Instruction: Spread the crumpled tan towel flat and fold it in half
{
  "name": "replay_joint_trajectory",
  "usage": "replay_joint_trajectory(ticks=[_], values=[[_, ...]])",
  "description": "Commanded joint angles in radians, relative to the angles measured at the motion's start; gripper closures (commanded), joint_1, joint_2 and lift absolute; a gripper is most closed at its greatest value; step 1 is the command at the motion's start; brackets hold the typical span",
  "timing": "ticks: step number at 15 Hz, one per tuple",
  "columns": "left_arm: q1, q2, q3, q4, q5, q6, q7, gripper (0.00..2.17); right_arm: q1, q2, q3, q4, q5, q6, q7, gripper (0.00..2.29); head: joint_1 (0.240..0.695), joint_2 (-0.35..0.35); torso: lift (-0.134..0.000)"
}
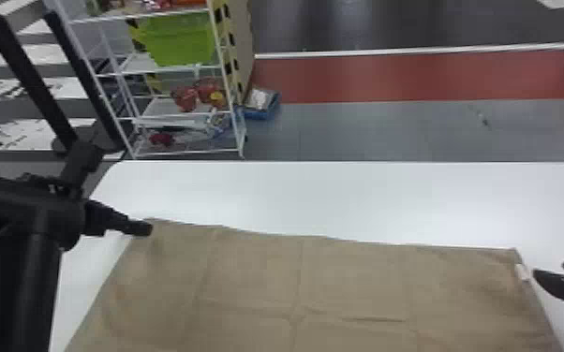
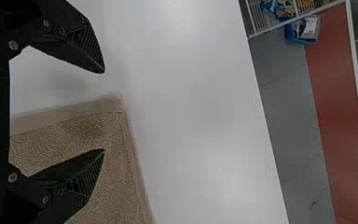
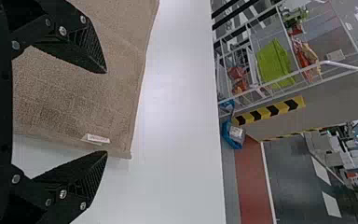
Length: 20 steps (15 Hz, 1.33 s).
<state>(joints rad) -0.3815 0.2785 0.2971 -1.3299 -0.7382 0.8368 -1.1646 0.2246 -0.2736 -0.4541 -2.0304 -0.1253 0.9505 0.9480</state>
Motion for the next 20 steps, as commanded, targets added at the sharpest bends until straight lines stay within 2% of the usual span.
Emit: replay_joint_trajectory(ticks=[1,5,9,10,11,14,15,16,20], values=[[0.0,-0.007,0.0,0.0,-0.001,0.003,0.013,0.33,0.005,-0.001,-0.001,0.001,-0.002,-0.003,0.002,0.31,0.695,0.124,-0.123],[0.0,-0.03,0.005,-0.008,0.0,0.003,0.014,0.33,0.01,-0.001,-0.001,0.006,-0.004,-0.006,0.002,0.32,0.695,0.12,-0.123],[0.0,-0.033,-0.013,-0.005,-0.001,0.003,0.037,0.45,0.01,-0.001,-0.001,0.006,-0.004,-0.009,0.002,0.32,0.695,0.106,-0.123],[-0.004,-0.033,-0.016,-0.003,-0.001,0.003,0.036,0.8,0.01,-0.001,-0.003,0.007,-0.005,-0.009,0.002,0.32,0.695,0.106,-0.123],[-0.005,-0.033,-0.013,-0.003,-0.001,0.003,0.039,0.99,0.009,-0.001,-0.003,0.009,-0.005,-0.012,0.0,0.32,0.695,0.105,-0.123],[-0.005,-0.033,-0.016,-0.006,-0.001,0.003,0.019,1.05,-0.013,-0.001,-0.003,0.029,-0.005,-0.012,-0.005,0.32,0.695,0.102,-0.123],[-0.005,-0.033,-0.018,-0.006,-0.001,0.003,0.017,1.52,-0.027,-0.001,-0.003,0.044,-0.002,-0.012,-0.015,0.32,0.695,0.099,-0.123],[-0.004,-0.035,-0.016,-0.008,-0.001,0.006,0.022,1.82,-0.056,-0.003,0.002,0.072,0.012,-0.012,-0.028,0.32,0.695,0.096,-0.123],[0.032,-0.035,-0.016,-0.046,-0.003,0.009,0.016,1.82,-0.169,-0.009,0.06,0.208,0.093,-0.009,-0.029,0.32,0.695,0.078,-0.123]])
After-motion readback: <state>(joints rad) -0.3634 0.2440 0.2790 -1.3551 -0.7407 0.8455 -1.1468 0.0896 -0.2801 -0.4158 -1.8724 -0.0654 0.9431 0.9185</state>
